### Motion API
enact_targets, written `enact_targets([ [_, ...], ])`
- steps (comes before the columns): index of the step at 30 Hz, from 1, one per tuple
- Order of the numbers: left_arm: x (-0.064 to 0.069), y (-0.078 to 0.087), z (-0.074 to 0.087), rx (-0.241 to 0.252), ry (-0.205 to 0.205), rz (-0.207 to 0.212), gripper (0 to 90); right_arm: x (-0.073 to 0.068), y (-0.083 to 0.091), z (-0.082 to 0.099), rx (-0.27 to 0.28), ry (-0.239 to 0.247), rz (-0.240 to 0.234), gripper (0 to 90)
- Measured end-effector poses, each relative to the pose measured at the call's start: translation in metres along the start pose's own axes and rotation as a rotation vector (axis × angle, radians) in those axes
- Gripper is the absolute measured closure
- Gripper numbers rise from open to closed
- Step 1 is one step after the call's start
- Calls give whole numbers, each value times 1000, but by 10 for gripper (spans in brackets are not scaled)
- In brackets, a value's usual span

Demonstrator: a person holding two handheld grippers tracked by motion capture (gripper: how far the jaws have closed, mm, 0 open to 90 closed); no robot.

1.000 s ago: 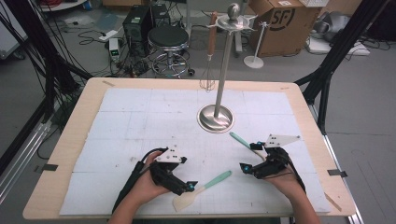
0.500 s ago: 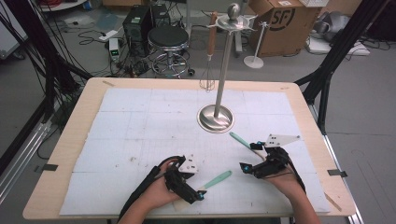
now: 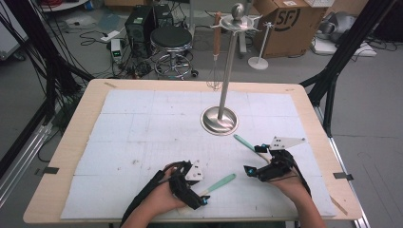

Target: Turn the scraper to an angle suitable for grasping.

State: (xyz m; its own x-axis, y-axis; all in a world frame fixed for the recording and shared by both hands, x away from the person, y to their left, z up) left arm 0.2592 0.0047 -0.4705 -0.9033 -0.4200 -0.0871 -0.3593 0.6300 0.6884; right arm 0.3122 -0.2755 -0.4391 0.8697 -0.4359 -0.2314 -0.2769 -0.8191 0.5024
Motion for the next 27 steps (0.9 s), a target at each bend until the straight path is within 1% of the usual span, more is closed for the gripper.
enact_targets([
  [1,0,2,0,3,-6,9,171,0,0,0,1,0,1,23],
  [3,-1,6,-1,5,-11,22,350,0,0,0,1,-1,1,23],
  [4,-2,8,0,8,-12,19,417,0,0,0,1,-1,1,23],
  [8,-7,12,3,5,-8,11,612,0,-1,0,-3,0,2,23],
  [10,-9,14,4,-2,-17,12,704,0,-1,0,-3,0,1,23],
  [12,-11,16,5,-4,-18,10,766,0,-1,1,-2,1,0,23],
  [18,-19,22,10,-25,-16,10,790,0,-1,1,-4,-2,0,23],
  [21,-26,28,14,-38,-19,4,797,0,-1,1,-3,-7,-2,23],
  [23,-34,33,19,-53,-19,0,798,0,-1,1,-4,-5,-2,23],
  [26,-42,40,25,-64,-20,16,799,0,-1,1,-4,-7,-2,23],
  [27,-44,42,27,-70,-29,22,799,0,-1,1,-4,-7,-3,23],
])
Point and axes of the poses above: each handheld gripper's, and its own axes: y roughly backward along the jaws, z roughly out of its underside, x roughly to its right, the point moved 3 cm from there along -y, roughly forward along the jaws, and after that the axes turned 7 degrees about -z, right-handed, at the moved point
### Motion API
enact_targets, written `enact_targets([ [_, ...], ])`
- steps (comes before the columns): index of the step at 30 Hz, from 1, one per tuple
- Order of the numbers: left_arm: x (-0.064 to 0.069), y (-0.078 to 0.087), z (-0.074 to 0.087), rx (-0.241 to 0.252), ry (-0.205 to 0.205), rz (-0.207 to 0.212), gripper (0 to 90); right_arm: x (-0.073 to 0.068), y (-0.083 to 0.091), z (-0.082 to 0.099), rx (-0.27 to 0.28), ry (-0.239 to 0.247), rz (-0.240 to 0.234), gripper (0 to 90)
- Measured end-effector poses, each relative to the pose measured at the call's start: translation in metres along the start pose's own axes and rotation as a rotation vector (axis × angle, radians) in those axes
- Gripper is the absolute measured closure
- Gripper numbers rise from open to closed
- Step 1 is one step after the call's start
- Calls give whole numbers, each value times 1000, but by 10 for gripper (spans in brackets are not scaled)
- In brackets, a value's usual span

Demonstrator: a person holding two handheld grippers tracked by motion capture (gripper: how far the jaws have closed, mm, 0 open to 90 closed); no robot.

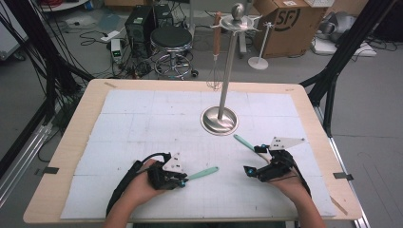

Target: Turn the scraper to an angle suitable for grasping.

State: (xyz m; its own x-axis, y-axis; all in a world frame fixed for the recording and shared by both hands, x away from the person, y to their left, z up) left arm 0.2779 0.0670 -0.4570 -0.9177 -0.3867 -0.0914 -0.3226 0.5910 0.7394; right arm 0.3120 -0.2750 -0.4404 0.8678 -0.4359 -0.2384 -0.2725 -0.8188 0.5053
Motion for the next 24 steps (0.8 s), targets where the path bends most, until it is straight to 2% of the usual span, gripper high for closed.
enact_targets([
  [8,-7,9,8,-31,-24,61,798,0,-1,0,-2,3,1,23],
  [12,-9,11,10,-34,12,76,781,0,-1,0,-1,4,0,24],
  [14,-10,13,9,-23,39,73,684,0,-1,0,-2,5,0,24],
  [19,-11,18,4,53,86,101,524,0,0,0,-1,10,0,24],
  [21,-11,20,3,81,102,122,458,0,0,0,0,11,-1,24],
  [24,-11,21,1,115,127,172,420,-1,0,0,-4,8,-3,24],
])
Point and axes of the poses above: each handheld gripper's, and its own axes: y roughly backward along the jaws, z roughly out of its underside, x roughly to its right, the point moved 3 cm from there along -y, roughly forward along the jaws, and after that the axes turned 7 degrees about -z, right-handed, at the moved point
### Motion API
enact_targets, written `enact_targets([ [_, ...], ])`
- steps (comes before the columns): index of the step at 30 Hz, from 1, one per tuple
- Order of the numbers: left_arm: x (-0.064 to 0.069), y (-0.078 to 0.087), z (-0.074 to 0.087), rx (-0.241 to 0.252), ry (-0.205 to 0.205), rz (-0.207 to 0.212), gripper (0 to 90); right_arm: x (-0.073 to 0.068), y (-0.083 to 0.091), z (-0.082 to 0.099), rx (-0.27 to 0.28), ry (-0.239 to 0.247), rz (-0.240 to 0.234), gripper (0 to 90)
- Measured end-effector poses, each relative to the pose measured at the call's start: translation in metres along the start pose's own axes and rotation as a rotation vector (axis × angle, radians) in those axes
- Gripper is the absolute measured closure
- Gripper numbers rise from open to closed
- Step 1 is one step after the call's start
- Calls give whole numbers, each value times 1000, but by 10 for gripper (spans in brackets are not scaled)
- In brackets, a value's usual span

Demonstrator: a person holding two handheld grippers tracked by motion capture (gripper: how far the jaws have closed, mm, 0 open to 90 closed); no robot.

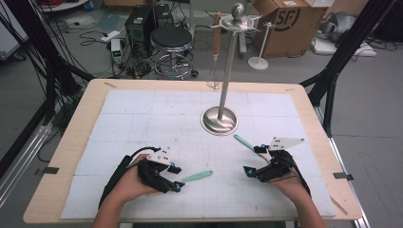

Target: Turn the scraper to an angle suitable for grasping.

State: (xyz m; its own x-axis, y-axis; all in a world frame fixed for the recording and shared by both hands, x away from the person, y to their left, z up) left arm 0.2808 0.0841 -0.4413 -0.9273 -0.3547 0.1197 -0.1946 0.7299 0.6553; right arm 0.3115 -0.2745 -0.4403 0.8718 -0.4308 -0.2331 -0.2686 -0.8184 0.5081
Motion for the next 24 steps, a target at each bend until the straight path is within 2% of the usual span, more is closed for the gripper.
enact_targets([
  [1,1,0,-1,12,16,16,405,0,0,0,1,0,0,24],
  [6,-2,2,-3,56,46,82,362,0,0,0,0,3,-1,24],
  [13,-6,-3,-4,79,72,81,304,0,-1,0,-1,4,-6,24],
  [17,-7,-6,-6,96,82,62,305,0,-1,0,1,5,-4,25],
  [19,-8,-8,-6,85,79,50,307,0,-2,0,-1,4,-5,25],
  [24,-7,-14,-3,17,39,-6,314,0,-2,0,-1,7,-8,25],
])
Point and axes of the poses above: each handheld gripper's, and its own axes: y roughly backward along the jaws, z roughly out of its underside, x roughly to its right, the point moved 3 cm from there along -y, roughly forward along the jaws, and after that the axes turned 7 degrees about -z, right-handed, at the moved point
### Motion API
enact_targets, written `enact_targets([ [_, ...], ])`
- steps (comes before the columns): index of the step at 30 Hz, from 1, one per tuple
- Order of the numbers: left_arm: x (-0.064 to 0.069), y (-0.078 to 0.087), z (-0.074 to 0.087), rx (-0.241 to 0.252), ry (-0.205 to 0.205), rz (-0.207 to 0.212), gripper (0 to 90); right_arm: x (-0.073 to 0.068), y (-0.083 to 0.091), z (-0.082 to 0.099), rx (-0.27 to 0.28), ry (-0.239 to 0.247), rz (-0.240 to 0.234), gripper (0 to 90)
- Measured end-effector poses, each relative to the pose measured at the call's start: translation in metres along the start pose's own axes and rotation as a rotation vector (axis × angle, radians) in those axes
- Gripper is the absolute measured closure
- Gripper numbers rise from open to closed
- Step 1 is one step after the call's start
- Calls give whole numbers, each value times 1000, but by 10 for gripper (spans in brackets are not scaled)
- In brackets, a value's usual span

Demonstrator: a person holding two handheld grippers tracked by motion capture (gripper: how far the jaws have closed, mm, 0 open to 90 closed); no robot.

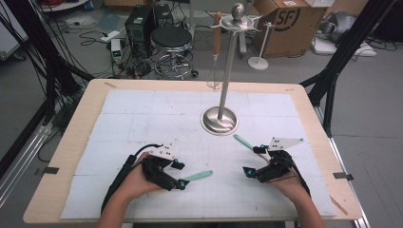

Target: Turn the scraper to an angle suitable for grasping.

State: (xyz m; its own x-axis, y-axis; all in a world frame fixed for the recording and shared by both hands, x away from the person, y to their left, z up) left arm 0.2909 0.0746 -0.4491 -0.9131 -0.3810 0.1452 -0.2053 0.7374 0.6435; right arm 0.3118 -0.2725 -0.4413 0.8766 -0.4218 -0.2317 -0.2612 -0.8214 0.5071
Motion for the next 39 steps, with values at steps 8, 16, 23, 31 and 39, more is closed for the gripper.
enact_targets([
  [8,7,-10,7,-114,-120,-99,449,0,0,0,-5,4,-3,25],
  [16,1,-5,9,-110,-167,-132,747,-1,0,1,-8,0,-4,25],
  [23,-3,-5,8,-115,-166,-108,784,-1,-1,0,-6,3,-7,25],
  [31,8,-9,6,-115,-201,-51,788,-1,-4,1,-15,0,-9,25],
  [39,7,4,6,-100,-158,-106,630,-1,-5,1,-16,0,-10,25],
])
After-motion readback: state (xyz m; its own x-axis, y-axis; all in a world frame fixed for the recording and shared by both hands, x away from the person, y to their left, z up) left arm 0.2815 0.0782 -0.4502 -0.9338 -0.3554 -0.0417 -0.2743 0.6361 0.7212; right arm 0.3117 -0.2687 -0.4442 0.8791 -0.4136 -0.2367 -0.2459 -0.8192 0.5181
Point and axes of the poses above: each handheld gripper's, and its own axes: y roughly backward along the jaws, z roughly out of its underside, x roughly to its right, the point moved 3 cm from there along -y, roughly forward along the jaws, and after that the axes turned 7 degrees about -z, right-handed, at the moved point
